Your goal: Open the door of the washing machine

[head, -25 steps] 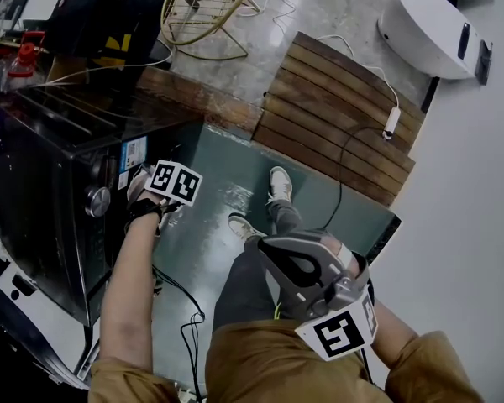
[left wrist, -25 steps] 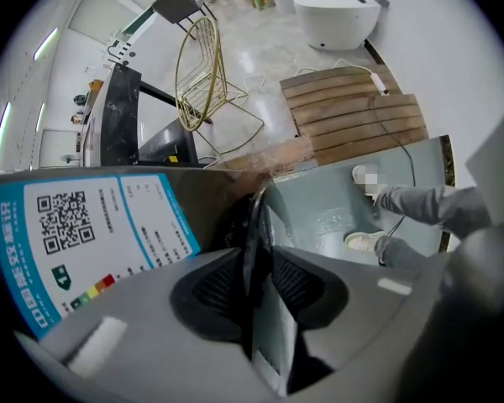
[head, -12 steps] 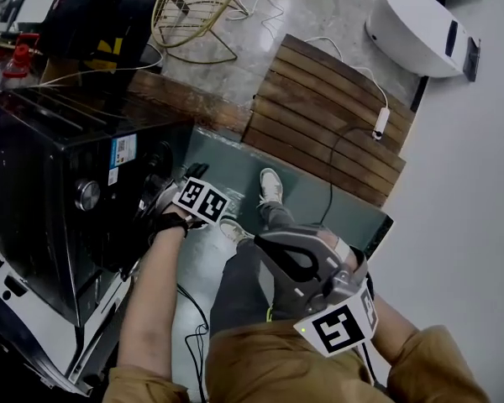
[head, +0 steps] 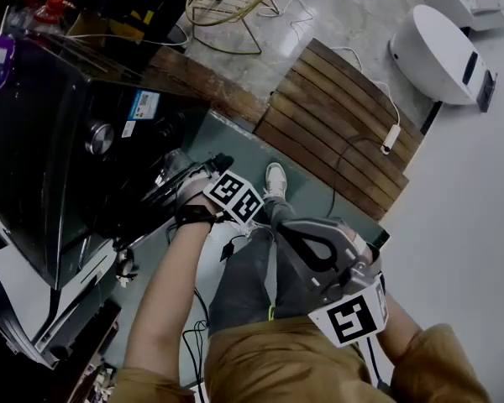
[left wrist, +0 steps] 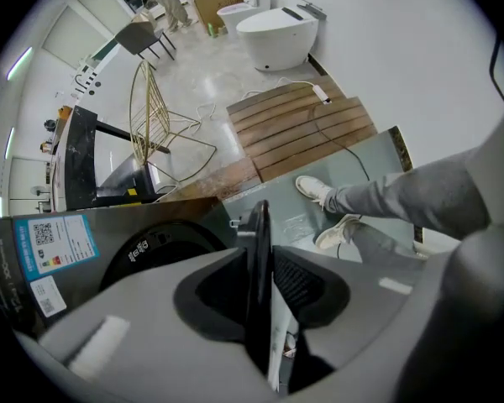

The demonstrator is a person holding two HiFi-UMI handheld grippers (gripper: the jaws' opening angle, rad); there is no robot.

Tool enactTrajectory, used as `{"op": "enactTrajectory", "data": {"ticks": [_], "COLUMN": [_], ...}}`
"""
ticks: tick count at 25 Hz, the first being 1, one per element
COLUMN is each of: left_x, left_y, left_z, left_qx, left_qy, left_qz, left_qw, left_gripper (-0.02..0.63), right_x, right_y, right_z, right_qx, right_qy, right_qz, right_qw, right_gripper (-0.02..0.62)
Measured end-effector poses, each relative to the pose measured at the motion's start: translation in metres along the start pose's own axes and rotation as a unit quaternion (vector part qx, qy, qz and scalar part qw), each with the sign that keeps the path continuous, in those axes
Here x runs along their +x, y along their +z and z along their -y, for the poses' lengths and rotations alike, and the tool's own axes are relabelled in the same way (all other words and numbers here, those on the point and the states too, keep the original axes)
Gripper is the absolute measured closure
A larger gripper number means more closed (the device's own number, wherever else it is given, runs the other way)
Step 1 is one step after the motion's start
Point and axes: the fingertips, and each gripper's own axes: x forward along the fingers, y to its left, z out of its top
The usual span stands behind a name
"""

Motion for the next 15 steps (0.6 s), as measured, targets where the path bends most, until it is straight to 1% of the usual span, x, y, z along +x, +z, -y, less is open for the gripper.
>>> {"op": "enactTrajectory", "data": {"ticks": [3, 6, 10, 12, 15], "left_x": [-0.009, -0.02, -0.03, -0.033, -0.035], "left_y": [-0.01, -0.023, -0.032, -0.037, -0.048], "left_z": [0.01, 0.021, 0.046, 0.061, 0.092], "left_qx": [0.011, 0.019, 0.037, 0.042, 0.031], "left_qy": [0.026, 0.052, 0.072, 0.07, 0.042], "left_qz": [0.005, 0.023, 0.051, 0.057, 0.059], "left_qw": [0.9996, 0.9982, 0.9954, 0.995, 0.9969], "left_gripper": [0.428, 0.411, 0.395, 0.393, 0.372], "right_x": [-0.002, -0.008, -0.019, -0.024, -0.032], "right_y": [-0.001, -0.003, 0.003, 0.006, 0.009], "right_z": [-0.009, -0.024, -0.049, -0.063, -0.078], "right_qx": [-0.026, -0.044, -0.073, -0.077, -0.073], "right_qy": [-0.01, -0.025, -0.035, -0.03, -0.022], "right_qz": [-0.011, -0.021, -0.028, -0.032, -0.037], "right_qw": [1.0, 0.999, 0.996, 0.996, 0.996], "right_gripper": [0.592, 0.592, 0.592, 0.592, 0.592]}}
